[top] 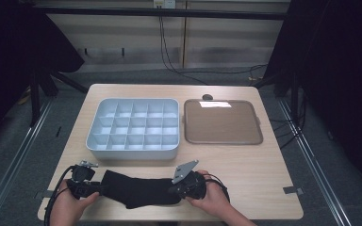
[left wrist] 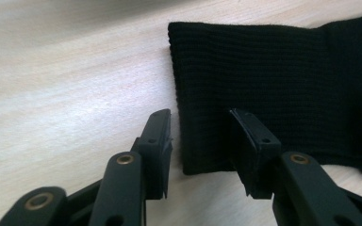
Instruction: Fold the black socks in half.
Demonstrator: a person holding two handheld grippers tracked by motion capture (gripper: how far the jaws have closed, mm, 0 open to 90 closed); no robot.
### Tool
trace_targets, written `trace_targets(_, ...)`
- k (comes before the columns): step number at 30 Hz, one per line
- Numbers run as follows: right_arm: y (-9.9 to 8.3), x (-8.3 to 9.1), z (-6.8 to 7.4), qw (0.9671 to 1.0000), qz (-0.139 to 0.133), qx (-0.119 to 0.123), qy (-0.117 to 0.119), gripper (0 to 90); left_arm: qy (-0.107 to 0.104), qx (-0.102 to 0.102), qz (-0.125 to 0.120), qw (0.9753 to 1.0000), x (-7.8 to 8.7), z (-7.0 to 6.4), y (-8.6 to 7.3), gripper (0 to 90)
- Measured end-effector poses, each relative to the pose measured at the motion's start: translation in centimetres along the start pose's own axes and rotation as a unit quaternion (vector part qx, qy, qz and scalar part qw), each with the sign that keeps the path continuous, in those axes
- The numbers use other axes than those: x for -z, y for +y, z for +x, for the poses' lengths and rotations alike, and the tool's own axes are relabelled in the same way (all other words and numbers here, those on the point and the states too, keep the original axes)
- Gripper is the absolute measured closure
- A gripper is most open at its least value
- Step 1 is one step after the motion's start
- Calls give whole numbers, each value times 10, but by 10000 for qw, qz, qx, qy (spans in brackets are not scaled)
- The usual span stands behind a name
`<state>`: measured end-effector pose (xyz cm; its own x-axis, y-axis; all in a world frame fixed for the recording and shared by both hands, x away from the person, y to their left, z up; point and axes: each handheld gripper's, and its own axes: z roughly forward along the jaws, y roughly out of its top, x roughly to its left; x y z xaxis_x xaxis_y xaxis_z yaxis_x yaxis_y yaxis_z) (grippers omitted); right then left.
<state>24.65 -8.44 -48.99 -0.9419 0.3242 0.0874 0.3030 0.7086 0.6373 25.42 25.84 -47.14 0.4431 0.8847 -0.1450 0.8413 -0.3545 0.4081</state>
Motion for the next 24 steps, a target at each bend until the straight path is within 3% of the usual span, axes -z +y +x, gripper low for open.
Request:
trace_targets(4,0,0,0,10000,10,-9,-18,900,-63,42,7,10000,0,-1,0,642)
trace_targets(9,0,0,0,10000,6,-33,3,900,-182,112,140,9997,0,-1,4,765)
trace_targets(17,-1,0,0,10000,-36,-23,28,900,-392,173,-346,9985,20,-2,11,778)
trace_targets(24,0,-1,1,10000,-46,-85,14,900,-413,84,-487,9979,32,-8,17,774)
